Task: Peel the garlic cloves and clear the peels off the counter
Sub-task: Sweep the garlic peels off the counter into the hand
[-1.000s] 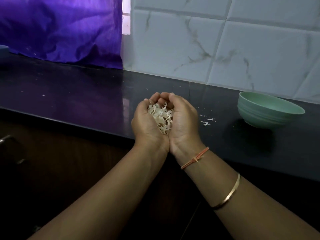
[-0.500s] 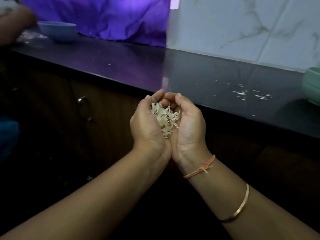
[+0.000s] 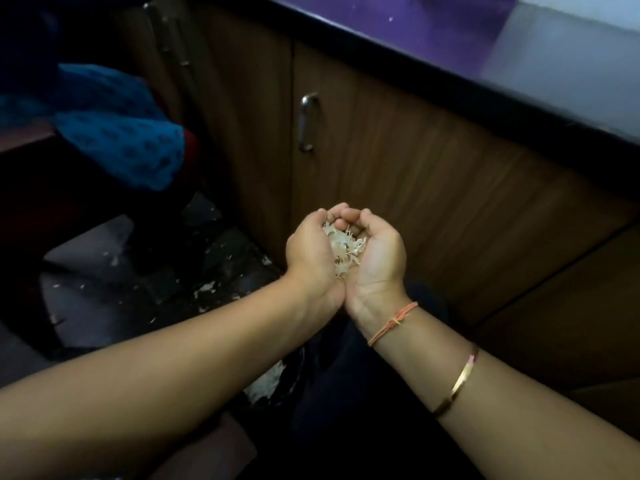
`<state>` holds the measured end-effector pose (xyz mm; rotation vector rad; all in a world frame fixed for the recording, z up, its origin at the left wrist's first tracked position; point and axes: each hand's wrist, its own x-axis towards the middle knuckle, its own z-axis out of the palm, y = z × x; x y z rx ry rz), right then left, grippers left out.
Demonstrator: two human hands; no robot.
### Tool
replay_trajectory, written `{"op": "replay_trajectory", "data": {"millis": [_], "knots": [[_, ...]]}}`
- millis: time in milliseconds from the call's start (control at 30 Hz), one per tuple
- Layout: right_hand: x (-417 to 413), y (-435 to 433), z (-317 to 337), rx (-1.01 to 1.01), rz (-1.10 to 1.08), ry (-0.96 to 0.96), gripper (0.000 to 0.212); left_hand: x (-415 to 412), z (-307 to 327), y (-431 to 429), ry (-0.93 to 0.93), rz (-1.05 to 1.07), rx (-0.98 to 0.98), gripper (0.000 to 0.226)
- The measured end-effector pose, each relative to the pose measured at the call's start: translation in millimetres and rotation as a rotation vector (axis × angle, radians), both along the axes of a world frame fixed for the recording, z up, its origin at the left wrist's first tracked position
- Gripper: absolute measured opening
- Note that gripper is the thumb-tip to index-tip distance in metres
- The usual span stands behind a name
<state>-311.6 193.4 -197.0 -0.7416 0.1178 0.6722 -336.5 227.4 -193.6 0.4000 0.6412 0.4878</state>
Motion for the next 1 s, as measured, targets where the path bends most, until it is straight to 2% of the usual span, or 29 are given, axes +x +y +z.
{"op": "replay_trajectory", "data": {"millis": [100, 233, 367, 500, 600, 700, 833, 933, 1000], "knots": [[-5.5, 20.6, -19.9, -0.074, 0.030, 0.039, 0.049, -8.1, -18.8, 18.1, 0.071, 0.042, -0.035, 0.030], [-17.0, 46.2, -47.5, -0.196, 0.104, 0.046, 0.041, -23.1, -47.1, 40.8, 0.141, 0.107, -0.077, 0.029], [-35.2, 64.9, -86.9, -0.329, 0.192, 0.084, 0.035, -41.0, -89.8, 60.5, 0.246, 0.170, -0.223, 0.031], [-38.7, 69.3, -118.9, -0.540, 0.461, 0.068, 0.019, -54.8, -134.1, 71.8, 0.376, 0.150, -0.268, 0.035], [-30.7, 68.7, -134.9, -0.706, 0.655, -0.002, 0.026, -68.8, -173.8, 82.3, 0.518, 0.147, -0.284, 0.047], [-24.7, 70.4, -144.5, -0.843, 0.744, -0.095, 0.028, -82.7, -213.9, 87.1, 0.703, 0.050, -0.233, 0.043], [-22.2, 71.2, -155.4, -1.030, 0.803, -0.357, 0.032, -94.6, -238.8, 85.9, 0.903, 0.005, -0.199, 0.031], [-18.7, 69.7, -162.5, -1.062, 0.705, -0.381, 0.016, -105.8, -256.9, 82.7, 1.027, -0.052, -0.040, 0.047], [-16.9, 68.3, -159.6, -1.073, 0.694, -0.412, 0.011, -110.2, -258.6, 79.7, 1.008, -0.066, 0.038, 0.041]]}}
